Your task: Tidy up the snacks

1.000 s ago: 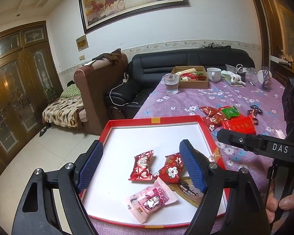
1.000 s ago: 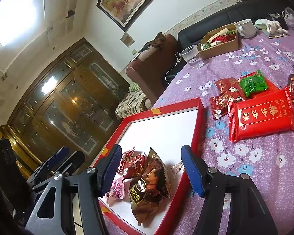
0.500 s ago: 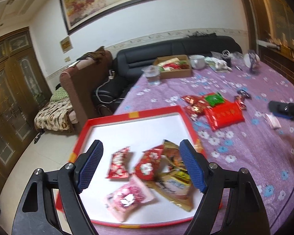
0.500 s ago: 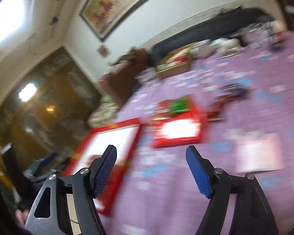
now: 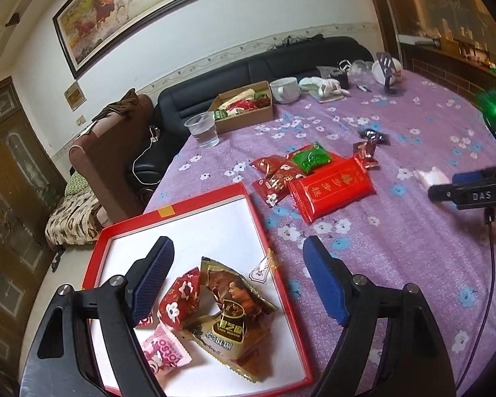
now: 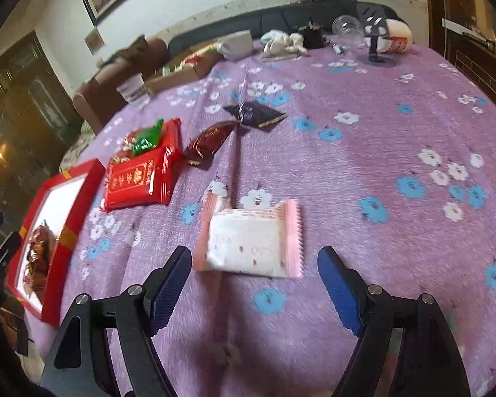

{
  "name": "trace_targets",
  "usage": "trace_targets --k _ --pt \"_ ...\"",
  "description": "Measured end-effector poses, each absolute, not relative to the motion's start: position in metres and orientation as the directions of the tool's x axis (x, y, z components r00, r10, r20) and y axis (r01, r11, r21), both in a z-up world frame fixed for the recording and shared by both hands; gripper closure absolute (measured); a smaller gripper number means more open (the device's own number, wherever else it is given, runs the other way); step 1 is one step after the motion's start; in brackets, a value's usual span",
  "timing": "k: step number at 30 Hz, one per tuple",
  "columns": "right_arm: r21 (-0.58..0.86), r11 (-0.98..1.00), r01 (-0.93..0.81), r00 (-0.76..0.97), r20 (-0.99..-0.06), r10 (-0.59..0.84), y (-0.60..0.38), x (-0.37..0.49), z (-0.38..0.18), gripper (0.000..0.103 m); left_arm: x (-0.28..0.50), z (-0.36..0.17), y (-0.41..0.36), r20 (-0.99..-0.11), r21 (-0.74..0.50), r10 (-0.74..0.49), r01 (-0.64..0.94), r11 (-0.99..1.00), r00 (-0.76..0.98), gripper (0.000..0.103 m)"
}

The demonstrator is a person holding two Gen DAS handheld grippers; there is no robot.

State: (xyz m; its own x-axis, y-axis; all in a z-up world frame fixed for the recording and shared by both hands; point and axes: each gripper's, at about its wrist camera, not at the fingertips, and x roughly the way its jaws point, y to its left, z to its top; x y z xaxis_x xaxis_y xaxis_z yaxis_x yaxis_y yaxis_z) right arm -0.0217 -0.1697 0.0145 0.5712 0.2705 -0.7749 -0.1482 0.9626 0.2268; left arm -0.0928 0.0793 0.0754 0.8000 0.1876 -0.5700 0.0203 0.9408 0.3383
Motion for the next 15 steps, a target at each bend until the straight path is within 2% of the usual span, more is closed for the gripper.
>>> trace_targets --k 3,6,7,9,10,15 --pt "0.141 0.979 -0.148 0.585 -0.786 0.201 -0.157 -0.013 0.012 0.022 -0.084 0.074 0.079 -0.571 0.367 0.209 0.020 0.930 0.794 0.022" --pt "0.052 0.989 -0.139 0.612 -0.781 0.127 -0.150 -0.011 0.010 0.040 -0.070 0.079 0.077 -0.567 0.384 0.199 0.042 0.922 0.799 0.022" --pt "0.049 0.989 -0.142 0.615 -0.778 0.127 -0.150 -0.011 0.010 0.043 -0.063 0.081 0.075 -0.565 0.388 0.191 0.054 0.920 0.802 0.022" --pt "0.071 0.987 -0.143 0.630 -0.762 0.146 -0.153 -0.013 0.012 0.049 -0.050 0.084 0.069 -0.579 0.388 0.163 0.094 0.917 0.799 0.022" --pt "0.086 0.986 -0.143 0.639 -0.753 0.158 -0.156 -0.014 0.013 0.057 -0.041 0.084 0.064 -0.594 0.380 0.134 0.130 0.916 0.793 0.022" --pt "0.208 0.972 -0.114 0.648 -0.725 0.231 -0.175 -0.011 0.015 0.058 -0.009 0.074 0.029 -0.597 0.451 0.107 0.222 0.864 0.795 0.022"
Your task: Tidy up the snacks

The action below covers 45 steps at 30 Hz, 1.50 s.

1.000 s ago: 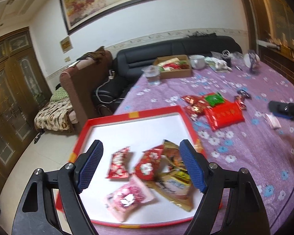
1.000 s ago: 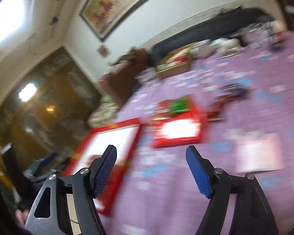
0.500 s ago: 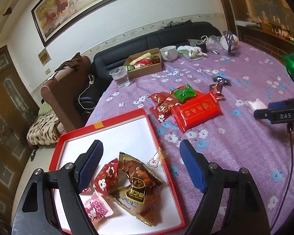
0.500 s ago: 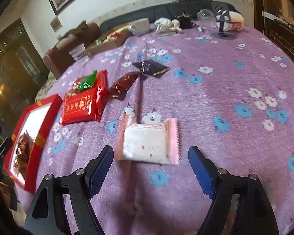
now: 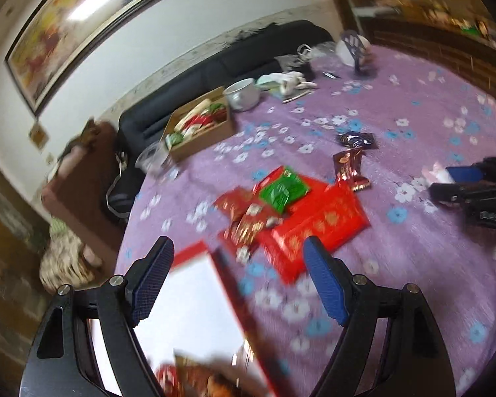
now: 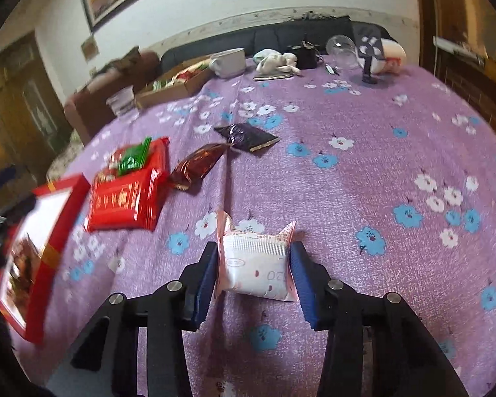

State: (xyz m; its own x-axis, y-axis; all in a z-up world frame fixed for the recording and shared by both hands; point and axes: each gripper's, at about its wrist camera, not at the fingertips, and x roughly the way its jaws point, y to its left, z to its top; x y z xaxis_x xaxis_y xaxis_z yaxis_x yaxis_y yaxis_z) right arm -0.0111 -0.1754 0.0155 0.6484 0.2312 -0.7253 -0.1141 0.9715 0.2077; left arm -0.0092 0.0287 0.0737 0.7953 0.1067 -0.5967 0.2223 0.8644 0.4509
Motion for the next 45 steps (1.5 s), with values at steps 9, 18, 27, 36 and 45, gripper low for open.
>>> trace_targets --k 9,18,27,36,45 --pt "0.322 0.943 -0.083 0.645 -0.704 0.297 -0.192 -0.007 0.015 0.058 0.018 0.045 -0.021 -0.625 0.551 -0.018 0.457 0.698 0.780 0.019" --pt "0.366 0.928 -0.071 0.629 -0.706 0.326 -0.197 -0.003 0.012 0.055 0.035 0.010 -0.023 -0.742 0.544 -0.026 0.625 0.560 0.670 0.019" --pt "0.360 0.930 -0.075 0.633 -0.703 0.324 -0.195 -0.004 0.012 0.056 0.033 0.011 -0.021 -0.803 0.411 -0.088 0.655 0.634 0.589 0.052" --pt "0.366 0.926 -0.097 0.650 -0.681 0.337 -0.194 -0.007 0.017 0.056 0.003 0.019 -0.005 -0.822 0.130 -0.235 0.573 0.809 0.518 0.100" --pt "0.356 0.930 -0.093 0.654 -0.683 0.327 -0.194 -0.006 0.016 0.056 0.008 0.032 0.025 -0.808 0.125 -0.177 0.456 0.881 0.562 0.076"
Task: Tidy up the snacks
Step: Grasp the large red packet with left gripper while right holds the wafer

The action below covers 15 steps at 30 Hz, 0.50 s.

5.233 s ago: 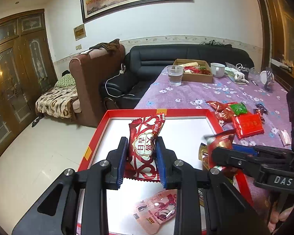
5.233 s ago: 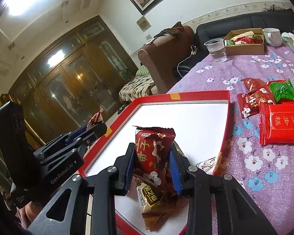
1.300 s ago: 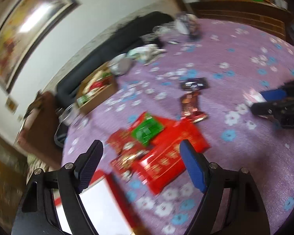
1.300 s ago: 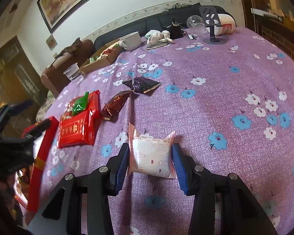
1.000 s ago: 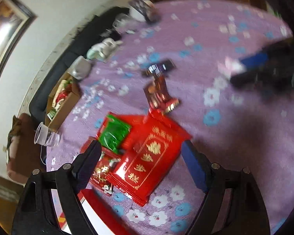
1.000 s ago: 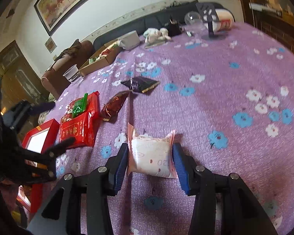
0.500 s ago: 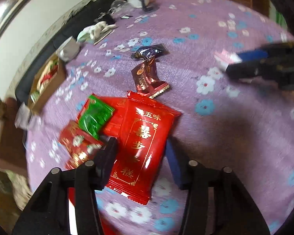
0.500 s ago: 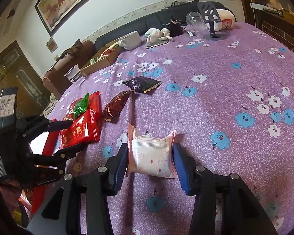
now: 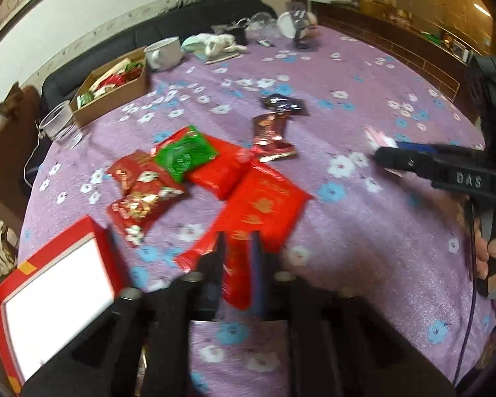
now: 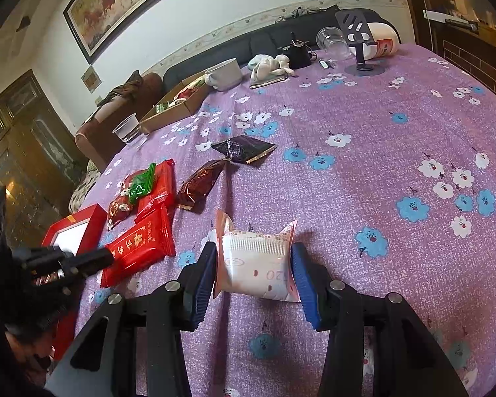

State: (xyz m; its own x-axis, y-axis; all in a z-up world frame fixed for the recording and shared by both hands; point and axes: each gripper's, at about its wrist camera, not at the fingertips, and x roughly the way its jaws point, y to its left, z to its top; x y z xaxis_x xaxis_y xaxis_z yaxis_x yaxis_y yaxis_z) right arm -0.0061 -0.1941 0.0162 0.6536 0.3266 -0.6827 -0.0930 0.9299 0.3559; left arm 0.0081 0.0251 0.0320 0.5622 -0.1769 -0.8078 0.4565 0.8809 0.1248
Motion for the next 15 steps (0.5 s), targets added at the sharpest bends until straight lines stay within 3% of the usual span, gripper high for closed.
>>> trace_targets --k 2,4,10,12,13,15 --pt "0.359 0.929 -0.088 0.651 -0.685 0.326 -0.195 -0.005 0.015 0.056 0.013 0.035 0.029 -0.807 0.154 -0.158 0.461 0.874 0.569 0.042" --pt "0.361 0.929 -0.085 0.649 -0.687 0.327 -0.195 -0.005 0.014 0.056 0.015 0.032 0.026 -0.828 0.163 -0.173 0.524 0.836 0.533 0.032" --pt "0.374 0.925 -0.074 0.641 -0.693 0.331 -0.197 -0.004 0.012 0.056 0.018 0.008 0.004 -0.858 0.270 -0.097 0.603 0.751 0.505 0.032" --pt "0.381 0.922 -0.070 0.641 -0.691 0.335 -0.198 -0.004 0.012 0.056 0.021 0.008 0.000 -0.860 0.240 -0.127 0.612 0.753 0.494 0.040" --pt "0.385 0.920 -0.069 0.640 -0.690 0.337 -0.199 -0.003 0.012 0.056 0.023 0.009 -0.001 -0.867 0.206 -0.149 0.613 0.763 0.476 0.052" --pt "0.388 0.919 -0.068 0.640 -0.690 0.339 -0.199 -0.003 0.012 0.056 0.017 0.009 -0.008 -0.860 0.237 -0.133 0.617 0.750 0.493 0.060"
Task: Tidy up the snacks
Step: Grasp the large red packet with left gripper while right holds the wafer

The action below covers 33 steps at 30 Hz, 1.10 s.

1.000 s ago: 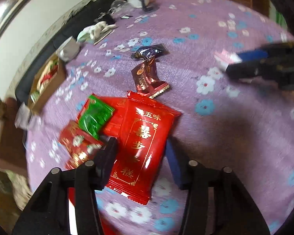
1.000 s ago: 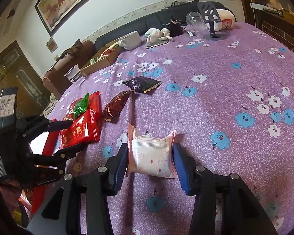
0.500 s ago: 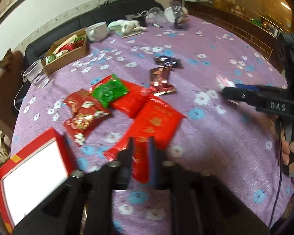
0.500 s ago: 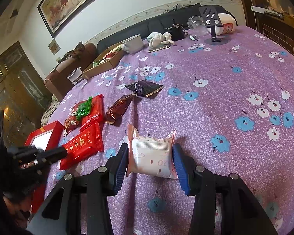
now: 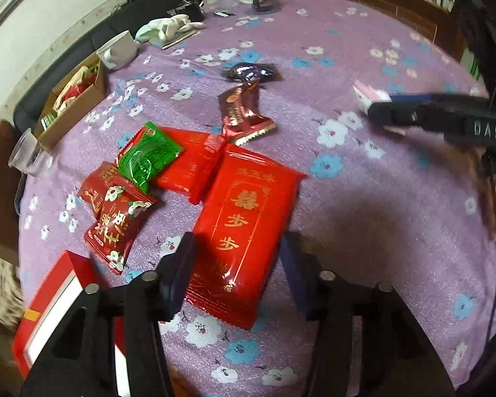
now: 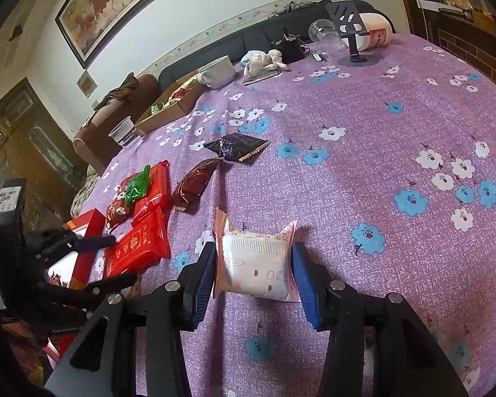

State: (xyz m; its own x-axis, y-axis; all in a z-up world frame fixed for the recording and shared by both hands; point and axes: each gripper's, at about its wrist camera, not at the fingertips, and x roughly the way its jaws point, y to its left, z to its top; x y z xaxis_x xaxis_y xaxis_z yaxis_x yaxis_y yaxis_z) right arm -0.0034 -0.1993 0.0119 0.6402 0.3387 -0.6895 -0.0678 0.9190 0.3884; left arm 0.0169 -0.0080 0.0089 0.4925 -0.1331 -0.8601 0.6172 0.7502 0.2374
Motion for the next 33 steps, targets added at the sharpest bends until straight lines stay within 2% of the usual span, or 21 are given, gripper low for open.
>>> trace_targets --k 2,3,5,6,8,11,13,15,16,17,19,21,25,30,31,33 --pt "0.390 0.918 -0.068 0.642 -0.687 0.340 -0.199 -0.003 0.012 0.056 0.006 0.008 -0.015 -0.847 0.283 -0.115 0.622 0.730 0.520 0.072" --pt "0.394 0.916 -0.072 0.643 -0.684 0.344 -0.200 -0.004 0.013 0.056 0.002 0.009 -0.016 -0.843 0.280 -0.120 0.618 0.735 0.525 0.075" --pt "0.392 0.916 -0.082 0.649 -0.677 0.348 -0.198 -0.006 0.015 0.056 -0.003 0.015 -0.011 -0.843 0.218 -0.168 0.609 0.762 0.512 0.095" --pt "0.391 0.916 -0.090 0.652 -0.672 0.351 -0.197 -0.006 0.016 0.056 -0.006 0.018 -0.007 -0.851 0.134 -0.221 0.606 0.784 0.475 0.101" --pt "0.387 0.915 -0.116 0.660 -0.658 0.362 -0.194 -0.009 0.020 0.056 -0.011 0.013 -0.003 -0.863 0.049 -0.263 0.589 0.806 0.431 0.103" --pt "0.362 0.921 -0.141 0.666 -0.654 0.359 -0.187 -0.011 0.023 0.056 -0.023 0.009 -0.001 -0.851 0.079 -0.238 0.562 0.824 0.468 0.103" --pt "0.352 0.925 -0.145 0.667 -0.656 0.354 -0.185 -0.012 0.023 0.056 -0.024 0.021 0.006 -0.828 0.054 -0.268 0.544 0.837 0.493 0.103" --pt "0.357 0.923 -0.141 0.665 -0.657 0.355 -0.186 -0.011 0.022 0.056 -0.018 0.033 0.010 -0.820 0.086 -0.249 0.541 0.836 0.516 0.098" --pt "0.362 0.922 -0.136 0.664 -0.658 0.356 -0.187 -0.010 0.022 0.056 -0.012 0.036 0.011 -0.828 0.123 -0.210 0.534 0.836 0.520 0.084" --pt "0.365 0.921 -0.134 0.663 -0.658 0.357 -0.188 -0.010 0.022 0.056 -0.005 0.037 0.013 -0.833 0.152 -0.177 0.523 0.838 0.525 0.063" --pt "0.367 0.921 -0.132 0.663 -0.658 0.357 -0.188 -0.010 0.022 0.056 0.009 0.035 0.016 -0.854 0.160 -0.161 0.544 0.824 0.495 0.037" --pt "0.369 0.920 -0.132 0.663 -0.658 0.358 -0.189 -0.010 0.022 0.056 0.017 0.029 0.016 -0.864 0.201 -0.118 0.549 0.812 0.490 0.037" --pt "0.374 0.920 -0.120 0.653 -0.669 0.357 -0.190 -0.008 0.019 0.056 0.018 0.008 0.006 -0.902 0.188 -0.132 0.648 0.738 0.412 0.035" --pt "0.396 0.913 -0.096 0.644 -0.675 0.361 -0.195 -0.005 0.015 0.055 0.018 0.008 -0.004 -0.896 0.154 -0.177 0.658 0.737 0.408 0.041" --pt "0.397 0.913 -0.095 0.646 -0.673 0.359 -0.195 -0.005 0.016 0.055 0.016 0.008 -0.006 -0.894 0.148 -0.186 0.660 0.737 0.408 0.048" --pt "0.396 0.913 -0.098 0.652 -0.668 0.360 -0.195 -0.006 0.017 0.055 0.001 0.011 -0.015 -0.896 0.093 -0.234 0.677 0.730 0.376 0.048"
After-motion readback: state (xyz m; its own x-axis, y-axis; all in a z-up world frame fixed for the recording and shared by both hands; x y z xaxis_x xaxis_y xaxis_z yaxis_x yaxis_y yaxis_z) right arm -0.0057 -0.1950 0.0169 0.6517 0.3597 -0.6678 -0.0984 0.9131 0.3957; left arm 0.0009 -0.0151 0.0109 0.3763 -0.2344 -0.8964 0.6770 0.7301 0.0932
